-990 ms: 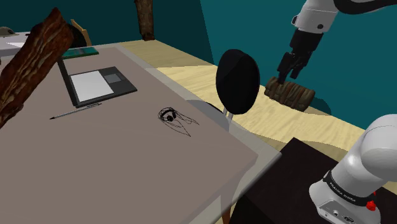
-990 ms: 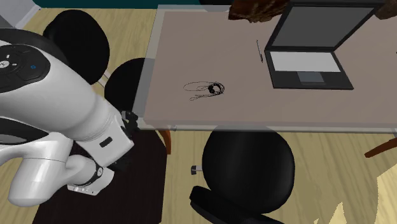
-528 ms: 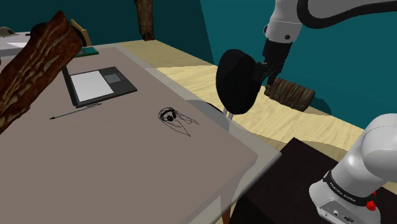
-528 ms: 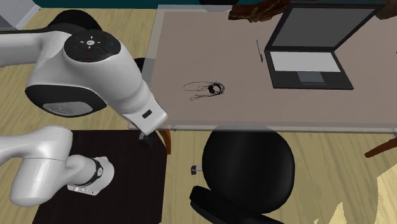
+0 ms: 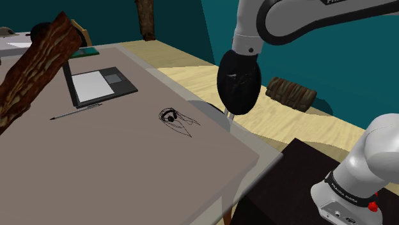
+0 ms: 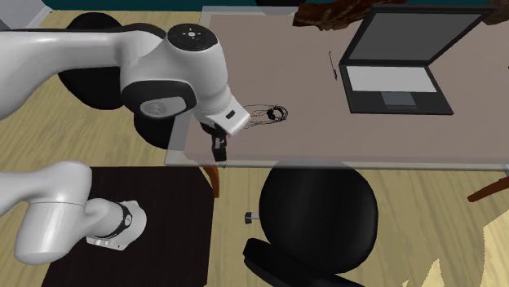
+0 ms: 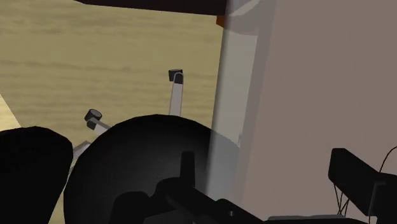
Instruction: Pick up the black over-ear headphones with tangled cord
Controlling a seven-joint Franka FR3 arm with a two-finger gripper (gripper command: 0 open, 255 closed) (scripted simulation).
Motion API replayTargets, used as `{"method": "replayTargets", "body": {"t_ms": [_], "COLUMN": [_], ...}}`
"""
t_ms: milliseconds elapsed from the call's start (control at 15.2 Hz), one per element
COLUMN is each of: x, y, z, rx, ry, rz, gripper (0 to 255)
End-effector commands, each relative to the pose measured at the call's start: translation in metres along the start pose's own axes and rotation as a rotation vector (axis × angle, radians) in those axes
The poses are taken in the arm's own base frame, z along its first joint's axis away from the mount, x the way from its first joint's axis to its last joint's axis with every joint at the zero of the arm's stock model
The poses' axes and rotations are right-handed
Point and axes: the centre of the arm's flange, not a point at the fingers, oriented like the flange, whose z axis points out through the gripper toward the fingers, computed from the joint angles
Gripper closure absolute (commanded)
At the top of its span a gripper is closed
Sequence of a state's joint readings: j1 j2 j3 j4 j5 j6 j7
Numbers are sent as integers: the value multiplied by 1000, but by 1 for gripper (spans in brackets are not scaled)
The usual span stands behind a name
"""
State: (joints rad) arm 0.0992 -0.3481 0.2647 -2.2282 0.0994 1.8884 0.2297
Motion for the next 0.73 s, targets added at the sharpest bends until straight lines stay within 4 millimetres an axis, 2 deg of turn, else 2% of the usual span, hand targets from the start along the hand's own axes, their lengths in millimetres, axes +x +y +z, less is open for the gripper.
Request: {"method": "replayTargets", "body": {"t_ms": [0, 660], "x": [16, 80], "y": [-22, -126], "z": [10, 58], "rx": [-3, -23], "ry": [-7, -39], "rz": [-21, -121], "gripper": [0, 0]}}
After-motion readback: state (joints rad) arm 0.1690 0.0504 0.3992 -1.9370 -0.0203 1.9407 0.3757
